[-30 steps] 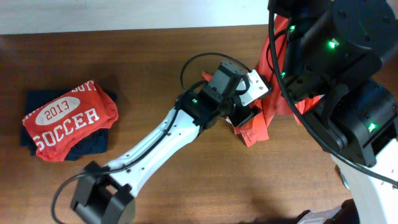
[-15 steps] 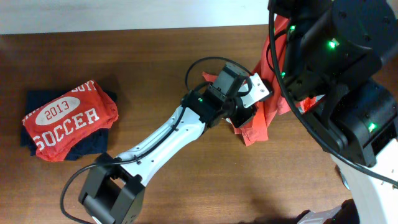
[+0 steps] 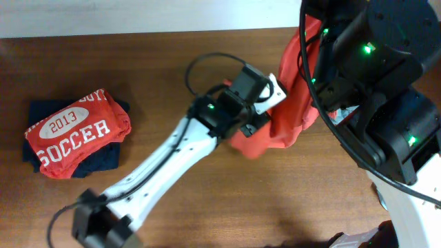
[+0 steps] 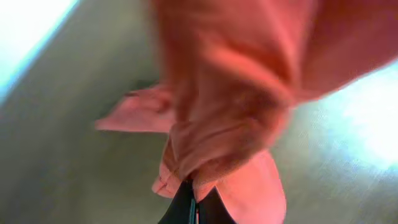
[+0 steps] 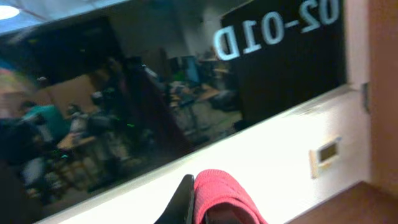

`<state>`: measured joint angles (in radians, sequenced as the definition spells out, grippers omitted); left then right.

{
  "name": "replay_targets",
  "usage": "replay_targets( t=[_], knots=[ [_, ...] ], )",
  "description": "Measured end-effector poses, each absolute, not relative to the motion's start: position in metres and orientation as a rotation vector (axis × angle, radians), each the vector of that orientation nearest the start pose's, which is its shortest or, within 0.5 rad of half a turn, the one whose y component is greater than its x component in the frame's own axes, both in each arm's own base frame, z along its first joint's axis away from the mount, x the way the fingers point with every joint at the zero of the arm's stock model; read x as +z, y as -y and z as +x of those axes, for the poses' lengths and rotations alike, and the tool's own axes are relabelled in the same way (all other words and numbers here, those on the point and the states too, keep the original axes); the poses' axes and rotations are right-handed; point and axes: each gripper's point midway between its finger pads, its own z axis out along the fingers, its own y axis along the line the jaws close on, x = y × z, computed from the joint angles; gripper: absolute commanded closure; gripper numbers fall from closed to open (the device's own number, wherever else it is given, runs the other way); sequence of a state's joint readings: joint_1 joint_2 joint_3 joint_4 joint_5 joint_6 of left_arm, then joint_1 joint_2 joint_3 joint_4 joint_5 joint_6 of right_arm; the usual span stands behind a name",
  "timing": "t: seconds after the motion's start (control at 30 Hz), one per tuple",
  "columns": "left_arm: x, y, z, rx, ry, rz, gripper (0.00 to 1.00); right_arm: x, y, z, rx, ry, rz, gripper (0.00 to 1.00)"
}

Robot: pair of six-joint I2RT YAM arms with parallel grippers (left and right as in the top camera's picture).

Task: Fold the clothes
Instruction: 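Stretch the shirt between both grippers and lay it flat on the table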

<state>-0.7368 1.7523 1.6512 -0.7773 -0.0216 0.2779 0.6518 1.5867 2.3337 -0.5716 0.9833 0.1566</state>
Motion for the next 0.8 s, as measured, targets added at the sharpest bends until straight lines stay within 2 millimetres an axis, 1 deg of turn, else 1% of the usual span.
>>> replay_targets(
  t=[0.07,0.17,0.3,0.33,0.47,0.53,0.63,0.7,0.8],
  knots=[
    [0.244,0.298,0.360,-0.111,-2.141,1.127,1.00,0.616,-0.080,0.347,-0.073,-1.398,0.486,0.96],
    [0.282,0.266,0.372,-0.006,-2.126,1.021,1.00,0.614,-0.067,0.341,-0.168,-1.401,0.520,0.96],
    [0.325,0.219,0.390,0.105,-2.104,0.860,1.00,0.609,-0.042,0.334,-0.340,-1.421,0.558,0.96],
    [0.332,0.210,0.393,0.119,-2.099,0.830,1.00,0.607,-0.037,0.333,-0.376,-1.429,0.561,0.96],
    [0.369,0.164,0.411,0.185,-2.068,0.668,1.00,0.592,-0.013,0.331,-0.555,-1.498,0.534,0.96],
    [0.385,0.144,0.417,0.213,-2.051,0.603,1.00,0.586,-0.008,0.330,-0.606,-1.525,0.518,0.96],
    [0.408,0.128,0.420,0.231,-2.013,0.537,1.00,0.573,-0.004,0.331,-0.661,-1.582,0.472,0.96],
    [0.423,0.124,0.419,0.234,-1.983,0.519,1.00,0.566,-0.004,0.333,-0.659,-1.611,0.450,0.96],
    [0.441,0.122,0.415,0.230,-1.941,0.506,1.00,0.557,-0.003,0.341,-0.591,-1.641,0.442,0.96]
  ],
)
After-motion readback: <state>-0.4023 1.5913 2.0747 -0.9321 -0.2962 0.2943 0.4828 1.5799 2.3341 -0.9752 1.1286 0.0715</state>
